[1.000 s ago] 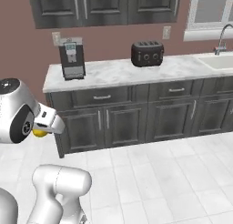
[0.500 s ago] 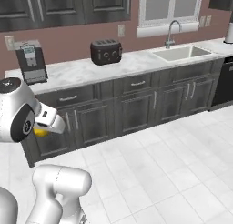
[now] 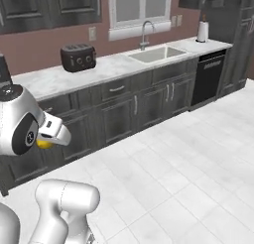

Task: Grab the garlic and lemon from the fridge, place them in the blender, close the lid, and turn on the blender to create a marinade.

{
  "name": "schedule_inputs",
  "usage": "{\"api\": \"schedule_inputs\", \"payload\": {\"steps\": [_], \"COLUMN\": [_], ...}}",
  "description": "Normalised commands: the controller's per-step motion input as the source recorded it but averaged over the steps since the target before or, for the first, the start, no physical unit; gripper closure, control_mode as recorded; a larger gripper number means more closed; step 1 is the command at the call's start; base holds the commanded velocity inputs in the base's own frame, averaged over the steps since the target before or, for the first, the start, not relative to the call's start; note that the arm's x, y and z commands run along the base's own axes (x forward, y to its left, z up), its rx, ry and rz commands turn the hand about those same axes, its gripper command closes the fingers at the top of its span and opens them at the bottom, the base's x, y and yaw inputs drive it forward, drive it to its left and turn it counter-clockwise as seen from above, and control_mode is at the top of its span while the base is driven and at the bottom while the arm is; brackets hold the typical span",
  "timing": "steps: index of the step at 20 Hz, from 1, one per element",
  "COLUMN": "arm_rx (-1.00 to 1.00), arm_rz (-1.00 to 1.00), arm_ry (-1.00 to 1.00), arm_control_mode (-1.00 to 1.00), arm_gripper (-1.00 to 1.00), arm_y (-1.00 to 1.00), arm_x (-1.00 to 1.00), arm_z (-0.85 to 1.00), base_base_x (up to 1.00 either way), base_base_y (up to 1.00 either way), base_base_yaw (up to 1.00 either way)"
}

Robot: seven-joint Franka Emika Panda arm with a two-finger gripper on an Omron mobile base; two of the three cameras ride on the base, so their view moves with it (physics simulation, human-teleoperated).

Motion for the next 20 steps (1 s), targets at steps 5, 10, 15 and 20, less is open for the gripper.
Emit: {"api": "schedule_inputs", "payload": {"steps": [5,10,15,20], "arm_rx": [0.00,0.00,0.00,0.00], "arm_rz": [0.00,0.00,0.00,0.00], "arm_ry": [0.00,0.00,0.00,0.00], "arm_control_mode": [1.00,1.00,1.00,1.00], "arm_gripper": [1.00,1.00,1.00,1.00], "arm_y": [0.00,0.00,0.00,0.00], "arm_x": [0.00,0.00,0.00,0.00], "arm_z": [0.00,0.00,0.00,0.00], "base_base_x": [0.36,0.46,0.52,0.51], "base_base_y": [0.00,0.00,0.00,0.00], "base_base_yaw": [-0.55,-0.49,-0.47,-0.43]}}
